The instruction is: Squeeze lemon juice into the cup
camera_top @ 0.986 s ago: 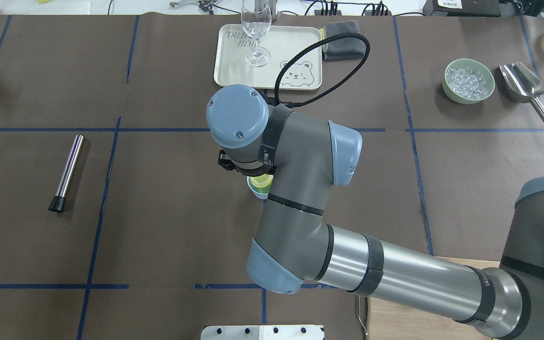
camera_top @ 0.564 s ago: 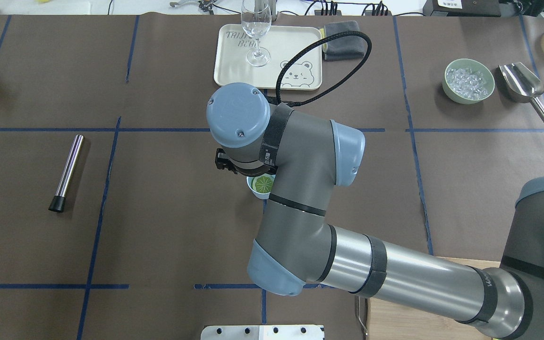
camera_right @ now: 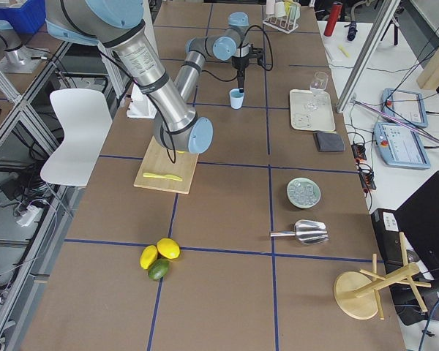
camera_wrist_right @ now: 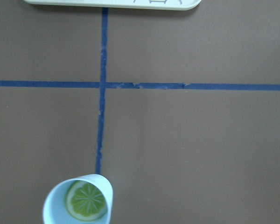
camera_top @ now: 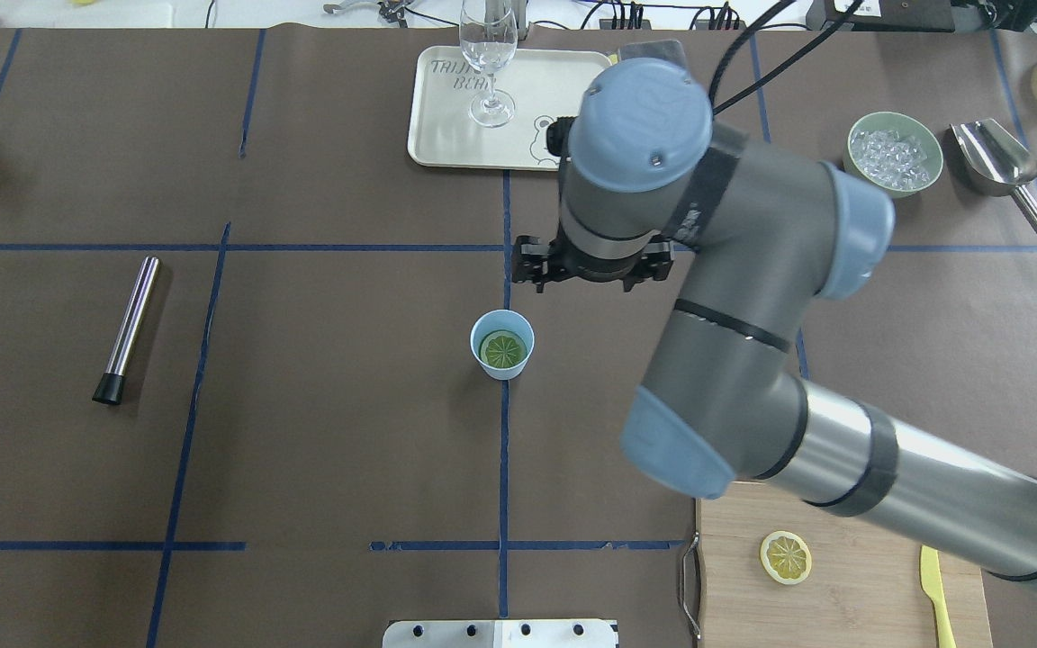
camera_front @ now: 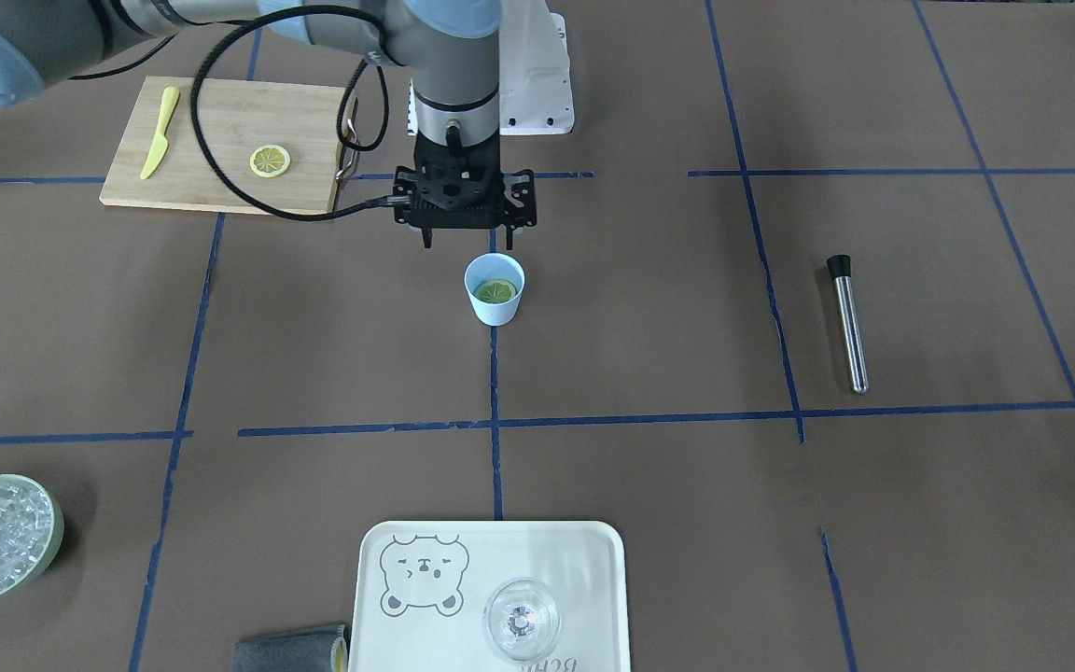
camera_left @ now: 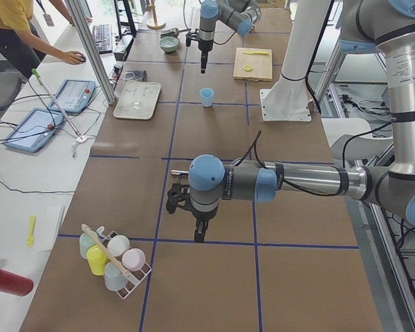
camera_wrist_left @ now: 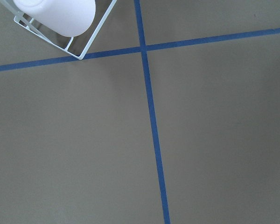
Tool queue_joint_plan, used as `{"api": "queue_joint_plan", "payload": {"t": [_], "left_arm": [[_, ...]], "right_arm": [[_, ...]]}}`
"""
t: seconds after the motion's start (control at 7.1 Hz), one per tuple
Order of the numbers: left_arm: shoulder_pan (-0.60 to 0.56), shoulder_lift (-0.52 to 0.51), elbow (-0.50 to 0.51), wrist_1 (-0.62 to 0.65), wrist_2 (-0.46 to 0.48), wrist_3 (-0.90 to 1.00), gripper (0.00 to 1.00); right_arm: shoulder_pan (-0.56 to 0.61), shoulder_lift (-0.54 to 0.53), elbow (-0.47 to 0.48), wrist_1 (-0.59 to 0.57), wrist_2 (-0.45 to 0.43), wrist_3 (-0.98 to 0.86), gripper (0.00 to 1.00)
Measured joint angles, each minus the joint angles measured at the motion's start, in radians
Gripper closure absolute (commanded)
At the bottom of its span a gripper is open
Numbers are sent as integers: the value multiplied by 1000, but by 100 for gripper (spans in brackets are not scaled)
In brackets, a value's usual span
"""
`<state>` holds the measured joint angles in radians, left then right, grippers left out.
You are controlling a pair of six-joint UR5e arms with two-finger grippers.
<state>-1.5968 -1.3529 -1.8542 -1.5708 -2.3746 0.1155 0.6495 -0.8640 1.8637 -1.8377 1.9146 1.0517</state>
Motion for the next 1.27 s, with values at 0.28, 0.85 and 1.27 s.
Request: {"api": "queue_joint_plan", "payload": {"t": [0.28,0.85,1.27], "left_arm": [[0,-3,0,0,0,-2,0],[0,-4,2,1,0,-3,0],[0,-3,4,2,2,-3,0]], "right_arm": [[189,-155,81,-6,121,-320,0],[506,-490,95,3,237,-890,0],[678,-787,81,65,253,-964,0]]}}
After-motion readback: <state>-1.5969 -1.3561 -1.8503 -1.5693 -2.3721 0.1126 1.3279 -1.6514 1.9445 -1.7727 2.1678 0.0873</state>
